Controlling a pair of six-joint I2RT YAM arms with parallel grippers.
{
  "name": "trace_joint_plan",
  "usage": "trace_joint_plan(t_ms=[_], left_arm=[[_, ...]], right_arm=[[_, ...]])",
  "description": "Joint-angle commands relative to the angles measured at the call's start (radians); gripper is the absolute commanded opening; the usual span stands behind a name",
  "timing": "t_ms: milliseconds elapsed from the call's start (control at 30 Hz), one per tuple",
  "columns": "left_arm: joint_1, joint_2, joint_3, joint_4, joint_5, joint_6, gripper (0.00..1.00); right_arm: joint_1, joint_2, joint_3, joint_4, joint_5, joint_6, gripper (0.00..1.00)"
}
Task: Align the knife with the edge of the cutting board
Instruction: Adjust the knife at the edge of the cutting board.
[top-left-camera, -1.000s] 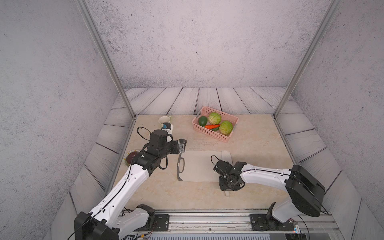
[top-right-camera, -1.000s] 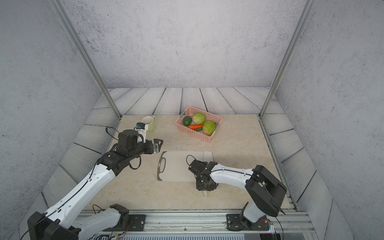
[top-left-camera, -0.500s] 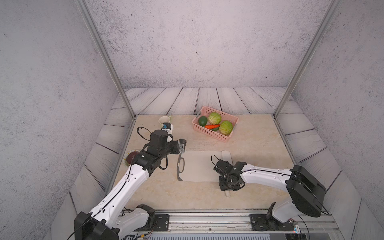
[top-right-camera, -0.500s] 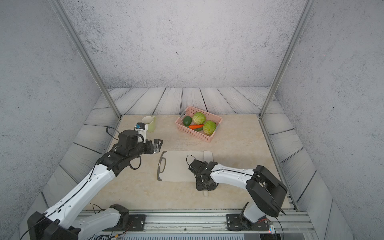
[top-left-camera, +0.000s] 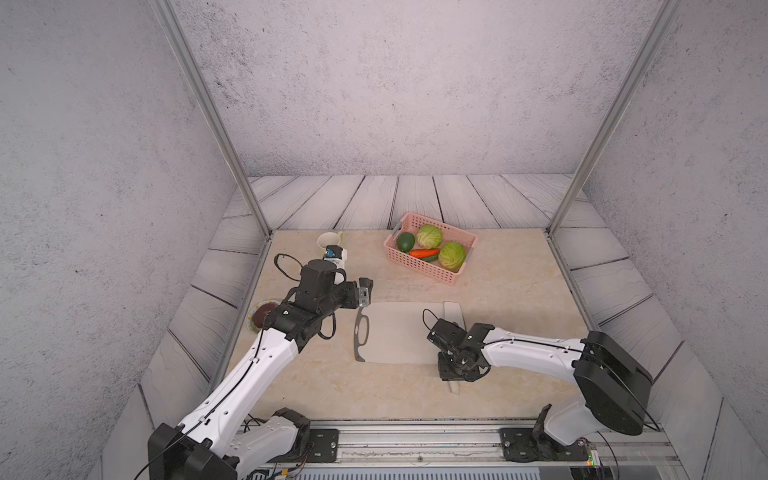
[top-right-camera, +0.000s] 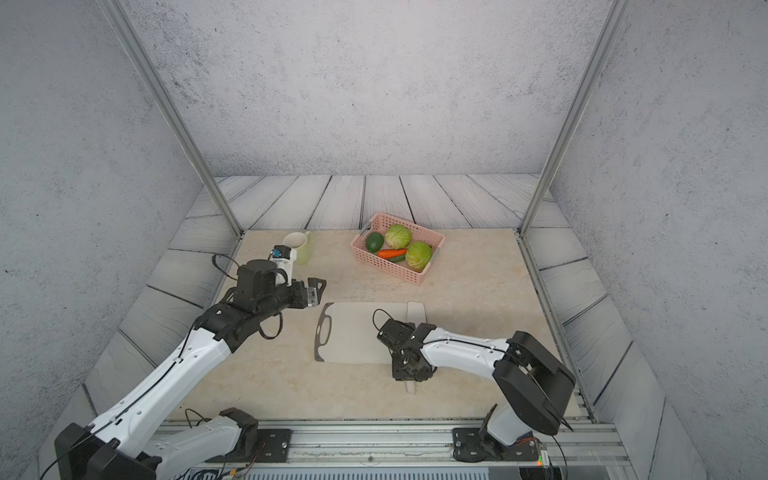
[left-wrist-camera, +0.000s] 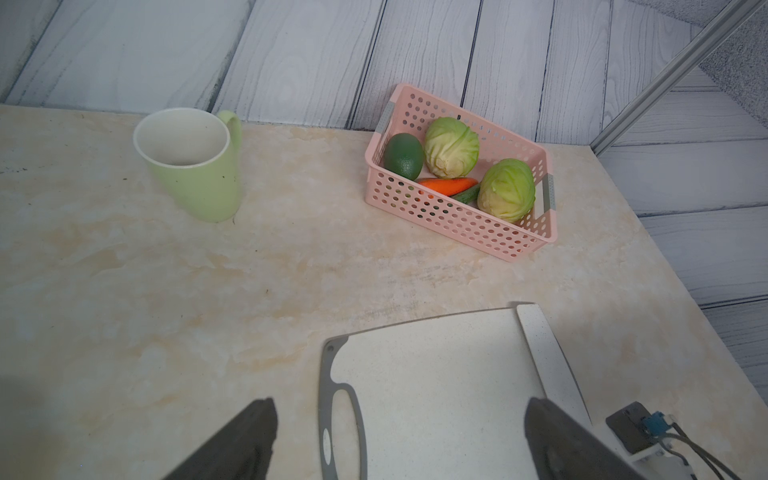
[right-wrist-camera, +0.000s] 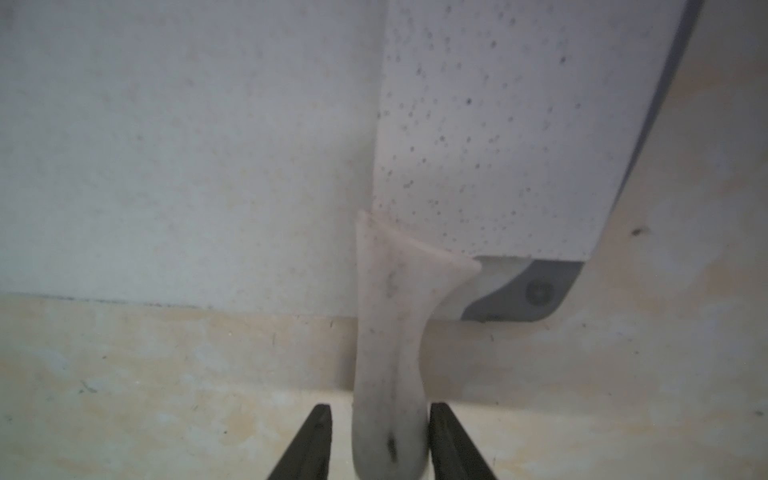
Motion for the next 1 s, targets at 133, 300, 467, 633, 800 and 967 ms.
trace_joint_plan(t_ms=[133,300,467,633,800,967], left_arm=[[-0.009,-0.016,0.028,-0.008,-0.013,0.019,0.98],[-0.011,-0.015,0.029,-0.009,-0.014,0.020,0.98],[-0.011,-0.016,0.029,-0.009,-0.014,0.020,0.98],[-0.011,-0.015,0.029,-0.009,-0.014,0.020,0.98],[-0.013,-0.015,0.029,-0.009,-0.015,0.020,0.98],[-0.016,-0.015,0.029,-0.011,-0.019,0.021,0.98]], right_arm=[[0.005,-0.028,-0.009,-0.022,0.014,0.006,0.43],[0.006,-0.031,-0.010,-0.021,0.014,0.006,0.42],[0.005,-0.035,-0.014,-0.022,0.014,0.007,0.40],[0.005,-0.042,-0.023,-0.022,0.016,0.009,0.40],[0.005,-0.050,-0.027,-0.023,0.017,0.011,0.39],[0.005,-0.053,-0.029,-0.024,0.017,0.009,0.39]])
